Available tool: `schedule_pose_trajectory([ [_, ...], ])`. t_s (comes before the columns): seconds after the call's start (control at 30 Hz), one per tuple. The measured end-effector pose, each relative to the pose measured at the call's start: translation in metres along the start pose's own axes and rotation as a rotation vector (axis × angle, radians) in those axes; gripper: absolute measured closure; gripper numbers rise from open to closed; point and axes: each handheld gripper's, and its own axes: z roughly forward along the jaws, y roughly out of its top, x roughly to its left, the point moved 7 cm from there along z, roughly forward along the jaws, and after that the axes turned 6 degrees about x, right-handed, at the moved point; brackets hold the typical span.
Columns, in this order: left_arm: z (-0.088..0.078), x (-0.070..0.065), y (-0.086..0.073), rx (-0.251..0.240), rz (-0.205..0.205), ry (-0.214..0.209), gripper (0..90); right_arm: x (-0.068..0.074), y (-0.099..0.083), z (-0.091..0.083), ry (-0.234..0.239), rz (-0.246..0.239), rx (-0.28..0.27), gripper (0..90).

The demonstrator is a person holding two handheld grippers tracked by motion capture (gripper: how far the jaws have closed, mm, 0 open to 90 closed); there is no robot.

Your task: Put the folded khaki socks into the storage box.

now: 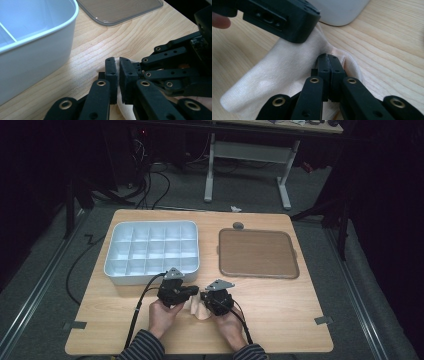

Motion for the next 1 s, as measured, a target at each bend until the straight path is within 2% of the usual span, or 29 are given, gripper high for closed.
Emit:
schedule_pose_trajectory([
  [0.07, -0.002, 0.000, 0.000, -0.010, 0.012, 0.000, 86.3, 0.003, 0.001, 0.001, 0.008, -0.015, -0.001, 90.0],
  [0.17, -0.001, -0.001, -0.002, -0.015, 0.009, -0.009, 86.4, 0.006, 0.001, 0.002, 0.013, -0.028, 0.002, 90.0],
  [0.3, 0.000, 0.000, -0.002, -0.010, -0.005, -0.004, 86.4, 0.006, 0.001, 0.002, 0.029, -0.022, 0.003, 89.6],
  [0.4, -0.001, 0.001, -0.002, -0.006, 0.001, 0.010, 86.4, 0.005, 0.002, -0.002, 0.023, -0.022, -0.009, 84.8],
  [0.67, -0.005, 0.003, -0.002, -0.002, -0.004, 0.026, 86.4, -0.005, 0.005, -0.025, -0.020, 0.006, -0.082, 76.3],
  [0.83, -0.005, 0.002, -0.001, -0.008, -0.013, 0.026, 86.4, -0.015, -0.003, -0.032, -0.043, 0.031, -0.072, 70.0],
  [1.0, -0.004, 0.000, 0.000, -0.011, -0.016, 0.026, 86.4, -0.019, -0.011, -0.033, -0.032, 0.064, -0.063, 67.2],
])
